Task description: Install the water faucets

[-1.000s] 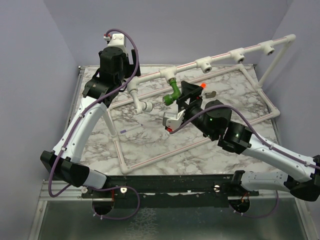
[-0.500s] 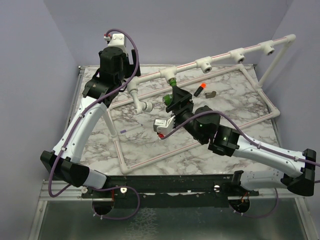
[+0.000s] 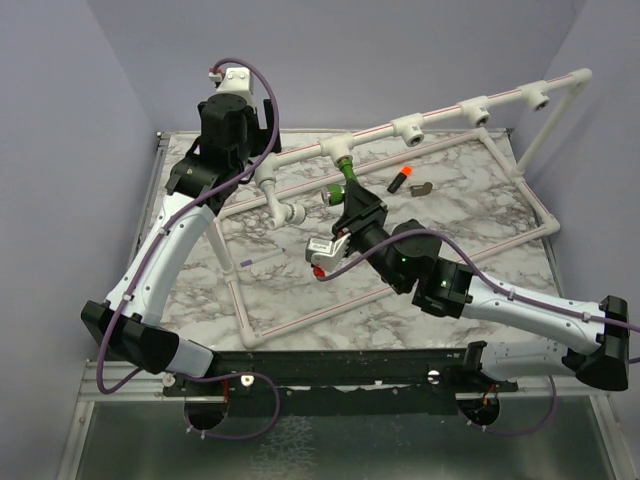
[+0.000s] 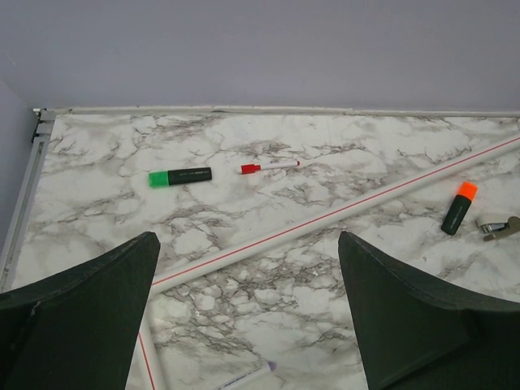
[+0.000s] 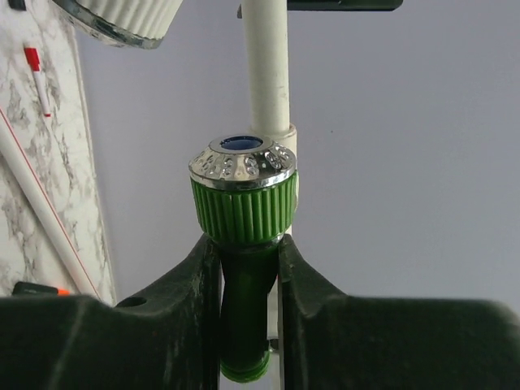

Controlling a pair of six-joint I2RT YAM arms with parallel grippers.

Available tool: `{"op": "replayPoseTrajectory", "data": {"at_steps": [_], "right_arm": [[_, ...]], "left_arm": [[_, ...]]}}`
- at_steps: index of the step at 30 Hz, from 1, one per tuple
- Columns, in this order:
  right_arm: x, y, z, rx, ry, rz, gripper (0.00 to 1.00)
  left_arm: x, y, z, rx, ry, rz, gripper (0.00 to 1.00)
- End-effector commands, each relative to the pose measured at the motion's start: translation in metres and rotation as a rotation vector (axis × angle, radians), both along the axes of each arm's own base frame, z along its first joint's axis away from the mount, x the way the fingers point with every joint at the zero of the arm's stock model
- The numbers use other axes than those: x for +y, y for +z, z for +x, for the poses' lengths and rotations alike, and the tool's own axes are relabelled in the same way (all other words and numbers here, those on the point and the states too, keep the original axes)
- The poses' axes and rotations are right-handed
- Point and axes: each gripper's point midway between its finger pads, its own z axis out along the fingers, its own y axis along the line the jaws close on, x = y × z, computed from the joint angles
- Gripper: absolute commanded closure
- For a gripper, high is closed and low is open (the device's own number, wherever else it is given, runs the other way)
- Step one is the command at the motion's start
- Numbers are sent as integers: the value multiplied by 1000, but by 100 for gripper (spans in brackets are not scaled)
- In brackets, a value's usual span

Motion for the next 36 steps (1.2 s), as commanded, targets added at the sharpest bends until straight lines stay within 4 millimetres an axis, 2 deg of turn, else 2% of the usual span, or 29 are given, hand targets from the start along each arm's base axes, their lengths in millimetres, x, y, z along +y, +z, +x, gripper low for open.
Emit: {"op": "replayPoseTrajectory", "data": {"at_steps": [1, 8, 18, 26, 36], "right_arm": [[-9, 7, 0, 42, -37, 203, 99], [-15, 20, -8, 215, 41, 743, 100], [-24, 18, -8, 508, 76, 1456, 100], [-37, -1, -2, 679, 15, 1978, 100], [-26, -46, 1, 929, -72, 2484, 99]], "left_arm": [[-7, -29, -10, 105, -43, 65, 8], [-7, -30, -11, 107, -43, 66, 8], [-8, -26, -13, 97, -45, 64, 8], [-6, -23, -16, 90, -42, 63, 8], [-10, -25, -16, 91, -44, 71, 8]]}}
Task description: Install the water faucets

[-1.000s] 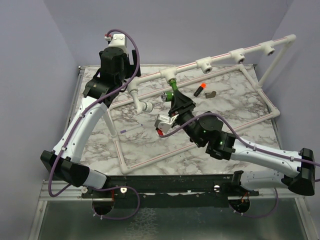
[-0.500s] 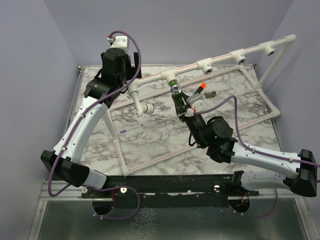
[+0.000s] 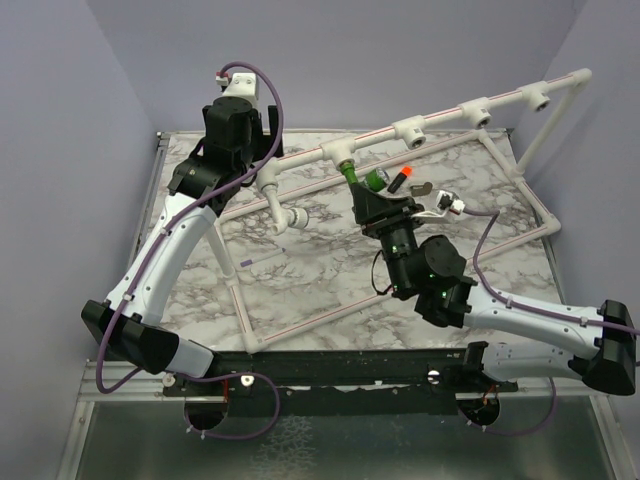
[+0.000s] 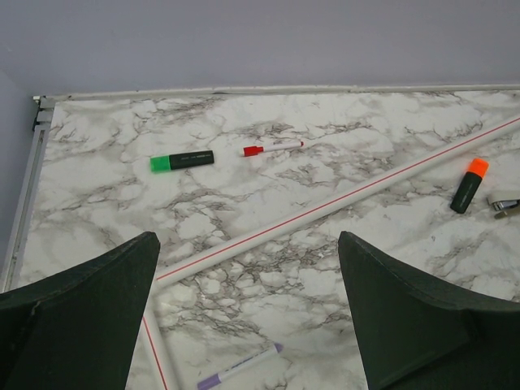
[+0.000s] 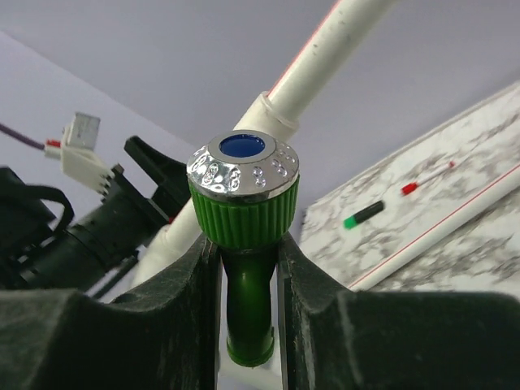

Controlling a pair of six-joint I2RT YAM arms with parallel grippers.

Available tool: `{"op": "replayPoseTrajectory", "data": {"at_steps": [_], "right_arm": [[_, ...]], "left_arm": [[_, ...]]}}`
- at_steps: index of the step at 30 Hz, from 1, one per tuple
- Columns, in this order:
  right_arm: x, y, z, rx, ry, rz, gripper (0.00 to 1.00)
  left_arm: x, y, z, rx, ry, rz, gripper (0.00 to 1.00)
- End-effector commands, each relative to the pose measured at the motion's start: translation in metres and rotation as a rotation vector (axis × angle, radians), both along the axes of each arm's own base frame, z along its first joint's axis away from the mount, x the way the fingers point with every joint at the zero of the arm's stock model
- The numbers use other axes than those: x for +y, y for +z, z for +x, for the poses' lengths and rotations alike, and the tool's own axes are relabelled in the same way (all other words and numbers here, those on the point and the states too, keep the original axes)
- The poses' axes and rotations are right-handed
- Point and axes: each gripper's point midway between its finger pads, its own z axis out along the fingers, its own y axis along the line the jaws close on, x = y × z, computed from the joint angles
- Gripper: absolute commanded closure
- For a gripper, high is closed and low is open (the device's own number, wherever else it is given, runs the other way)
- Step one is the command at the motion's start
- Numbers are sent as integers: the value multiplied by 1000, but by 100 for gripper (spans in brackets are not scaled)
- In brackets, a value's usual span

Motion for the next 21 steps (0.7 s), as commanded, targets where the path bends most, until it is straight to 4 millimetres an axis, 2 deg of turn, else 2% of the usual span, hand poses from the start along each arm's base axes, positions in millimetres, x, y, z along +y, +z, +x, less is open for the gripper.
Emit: {"op": "replayPoseTrajectory", "data": {"at_steps": [1, 8, 14, 17, 21], "right_arm": [[-6, -49, 7, 220, -69, 260, 99], [0, -72, 6, 350, -18, 500, 100], [2, -71, 7, 354, 8, 519, 97], [-1, -67, 7, 332, 6, 473, 86], [-3, -56, 4, 280, 24, 395, 61]], "left_arm": [[-8, -14, -9, 49, -29, 37, 8], [-10, -13, -6, 47, -31, 43, 8], [-7, -12, -6, 43, -22, 50, 8], [-7, -13, -7, 44, -21, 53, 8], [-6, -14, -7, 45, -18, 57, 8]]}}
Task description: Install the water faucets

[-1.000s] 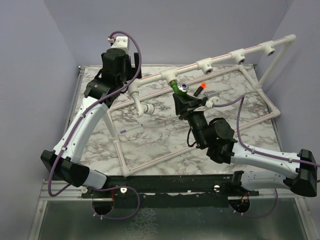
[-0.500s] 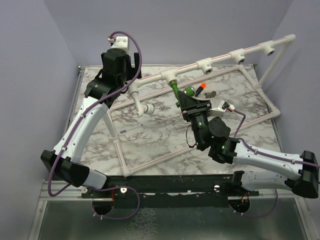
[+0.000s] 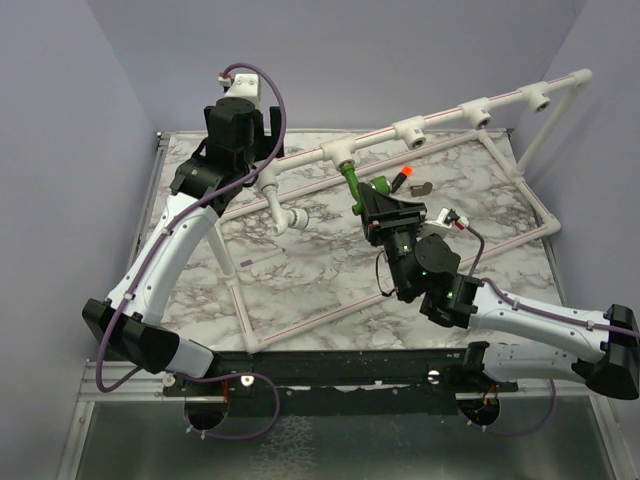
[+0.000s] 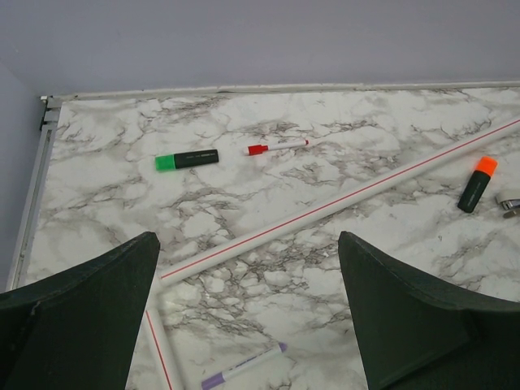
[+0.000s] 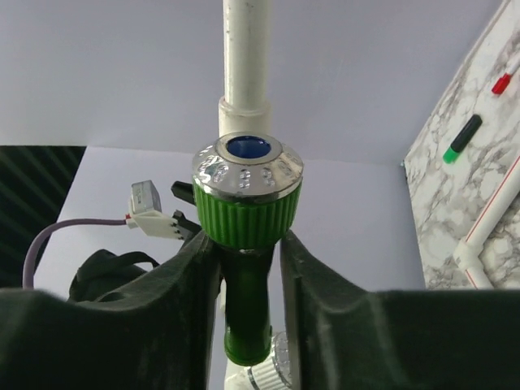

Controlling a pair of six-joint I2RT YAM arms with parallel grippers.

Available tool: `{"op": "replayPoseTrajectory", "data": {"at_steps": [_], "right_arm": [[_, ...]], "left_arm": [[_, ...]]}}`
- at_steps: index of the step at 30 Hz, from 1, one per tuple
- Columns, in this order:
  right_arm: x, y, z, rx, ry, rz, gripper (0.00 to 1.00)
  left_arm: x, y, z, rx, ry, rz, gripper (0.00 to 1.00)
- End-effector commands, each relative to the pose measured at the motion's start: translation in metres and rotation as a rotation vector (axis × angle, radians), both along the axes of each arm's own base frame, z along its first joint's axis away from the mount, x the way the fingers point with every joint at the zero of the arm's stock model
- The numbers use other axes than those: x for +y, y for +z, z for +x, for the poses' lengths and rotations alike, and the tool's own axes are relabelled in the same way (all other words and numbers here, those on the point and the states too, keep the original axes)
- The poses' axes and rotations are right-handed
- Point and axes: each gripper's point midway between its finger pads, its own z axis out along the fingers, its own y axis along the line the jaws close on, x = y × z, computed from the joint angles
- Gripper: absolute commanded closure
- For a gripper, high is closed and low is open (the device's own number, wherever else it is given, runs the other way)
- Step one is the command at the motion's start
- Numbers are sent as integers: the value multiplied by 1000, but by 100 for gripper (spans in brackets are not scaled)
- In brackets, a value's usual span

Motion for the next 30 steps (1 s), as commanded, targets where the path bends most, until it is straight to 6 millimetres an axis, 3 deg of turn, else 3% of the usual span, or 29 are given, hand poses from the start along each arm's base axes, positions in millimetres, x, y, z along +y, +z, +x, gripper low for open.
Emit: {"op": "replayPoseTrajectory", "data": {"at_steps": [1, 5, 10, 21, 26, 30], "right_arm": [[1, -41, 1, 12, 4, -286, 55], [-1, -30, -5, -33, 32, -352, 35], [-4, -21, -13, -87, 67, -423, 24], [-25, 19, -44, -278, 164, -680, 24], [-41, 39, -52, -389, 154, -927, 24], [-44, 55, -59, -588, 154, -1246, 24]], "left_arm": [[-6, -12, -7, 45, -29, 37, 8], [-6, -12, -7, 45, -30, 40, 8], [-5, -10, -9, 41, -30, 39, 8], [-5, -9, -11, 37, -33, 39, 8], [-6, -10, -11, 38, -36, 39, 8], [-7, -9, -10, 38, -40, 39, 8]]}}
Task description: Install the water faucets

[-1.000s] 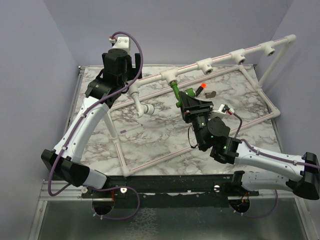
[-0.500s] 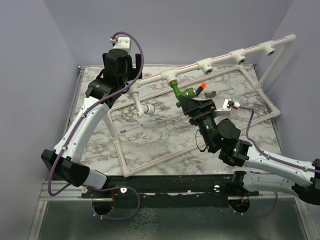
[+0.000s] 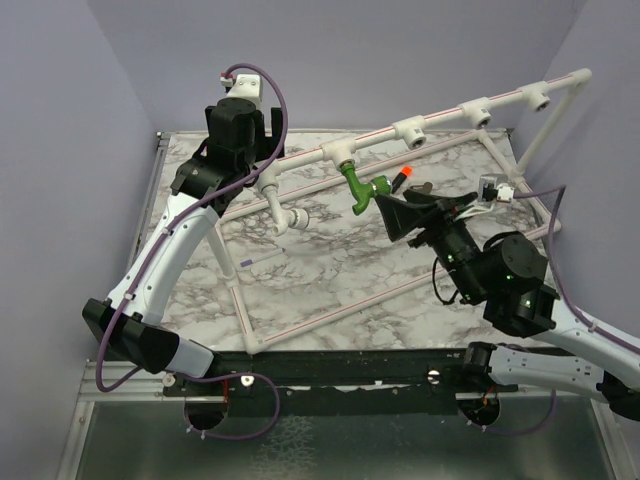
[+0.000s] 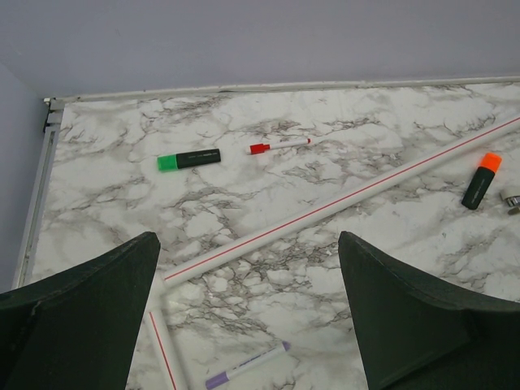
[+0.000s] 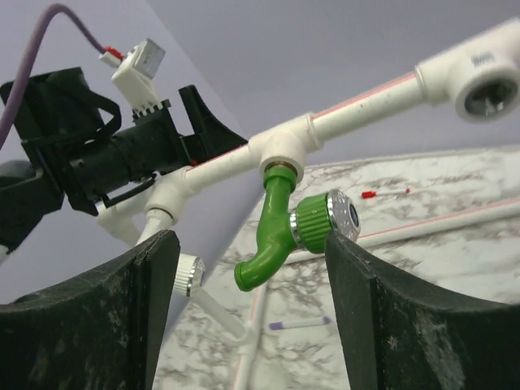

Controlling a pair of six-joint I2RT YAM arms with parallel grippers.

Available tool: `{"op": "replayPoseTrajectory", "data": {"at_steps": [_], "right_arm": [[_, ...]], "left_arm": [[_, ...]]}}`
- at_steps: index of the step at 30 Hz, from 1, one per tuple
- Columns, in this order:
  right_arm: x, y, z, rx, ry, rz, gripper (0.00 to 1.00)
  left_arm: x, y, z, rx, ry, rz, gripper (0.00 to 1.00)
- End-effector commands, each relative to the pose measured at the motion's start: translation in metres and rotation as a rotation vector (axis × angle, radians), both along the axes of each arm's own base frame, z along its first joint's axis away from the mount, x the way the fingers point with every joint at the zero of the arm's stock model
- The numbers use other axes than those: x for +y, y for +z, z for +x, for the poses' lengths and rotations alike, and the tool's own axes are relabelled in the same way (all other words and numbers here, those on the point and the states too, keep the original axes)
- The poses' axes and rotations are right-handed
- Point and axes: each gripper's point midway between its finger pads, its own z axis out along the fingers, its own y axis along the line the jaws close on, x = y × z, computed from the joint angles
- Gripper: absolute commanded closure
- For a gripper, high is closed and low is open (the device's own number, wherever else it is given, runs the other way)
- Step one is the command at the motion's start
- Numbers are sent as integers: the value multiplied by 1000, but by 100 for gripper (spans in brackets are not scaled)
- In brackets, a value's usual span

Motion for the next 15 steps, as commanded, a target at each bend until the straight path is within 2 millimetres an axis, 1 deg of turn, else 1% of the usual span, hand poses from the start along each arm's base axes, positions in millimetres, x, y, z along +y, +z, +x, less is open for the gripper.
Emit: {"op": "replayPoseTrajectory", "data": {"at_steps": [1, 6, 8, 15], "right_arm": [[-4, 6, -9, -267, 38, -479, 23], [2, 1, -16, -508, 105, -843, 21], [6, -4, -19, -608, 143, -980, 20], [7, -20, -10, -808, 138, -1349, 16]], "left_arm": [[-7, -9, -8, 37, -34, 23, 8], [-8, -11, -8, 41, -37, 28, 8], [-6, -11, -8, 40, -31, 33, 8], [-5, -11, -8, 39, -26, 41, 8]]}}
